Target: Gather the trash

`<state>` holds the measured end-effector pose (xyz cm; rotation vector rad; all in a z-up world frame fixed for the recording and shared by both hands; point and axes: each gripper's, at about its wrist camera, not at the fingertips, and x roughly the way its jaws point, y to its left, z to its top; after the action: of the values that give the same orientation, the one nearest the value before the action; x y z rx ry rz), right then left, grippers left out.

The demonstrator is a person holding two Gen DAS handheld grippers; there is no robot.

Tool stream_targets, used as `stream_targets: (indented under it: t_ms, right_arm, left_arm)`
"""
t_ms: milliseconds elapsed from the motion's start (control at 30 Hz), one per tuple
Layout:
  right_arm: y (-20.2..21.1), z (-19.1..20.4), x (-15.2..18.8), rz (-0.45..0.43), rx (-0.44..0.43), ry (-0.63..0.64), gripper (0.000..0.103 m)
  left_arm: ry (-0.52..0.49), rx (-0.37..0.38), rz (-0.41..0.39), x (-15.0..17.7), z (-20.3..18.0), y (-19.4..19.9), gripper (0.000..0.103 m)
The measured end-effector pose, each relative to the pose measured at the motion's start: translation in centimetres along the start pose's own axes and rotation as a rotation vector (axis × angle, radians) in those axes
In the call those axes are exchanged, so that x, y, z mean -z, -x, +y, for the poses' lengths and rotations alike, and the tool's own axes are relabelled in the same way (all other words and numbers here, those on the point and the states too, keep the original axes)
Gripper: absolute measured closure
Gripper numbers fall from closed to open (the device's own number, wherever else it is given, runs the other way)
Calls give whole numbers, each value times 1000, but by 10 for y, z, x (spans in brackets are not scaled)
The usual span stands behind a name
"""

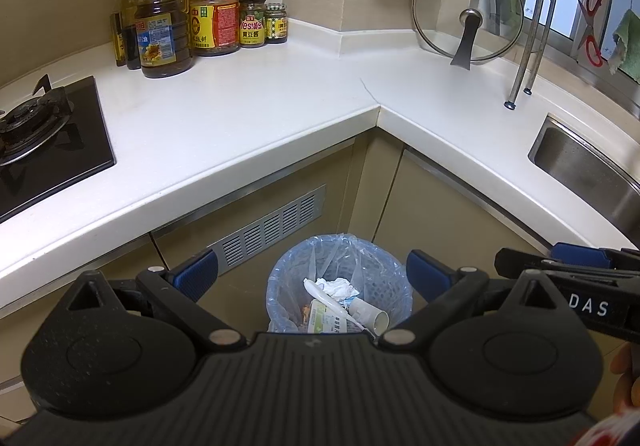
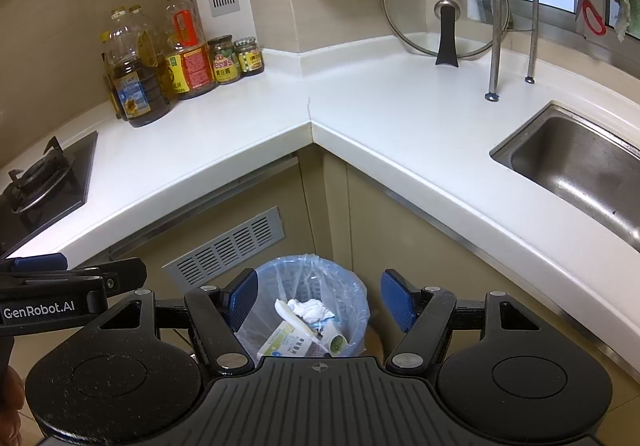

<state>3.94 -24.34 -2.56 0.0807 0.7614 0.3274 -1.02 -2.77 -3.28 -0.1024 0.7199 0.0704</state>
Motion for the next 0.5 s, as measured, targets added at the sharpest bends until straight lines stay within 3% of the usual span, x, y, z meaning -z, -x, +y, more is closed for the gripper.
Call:
stream_targets:
  t_ms: [500]
  right_arm:
    - [0, 0, 0, 0, -1, 0, 35]
  left_arm:
    - [0, 0, 1, -1, -1, 0, 3]
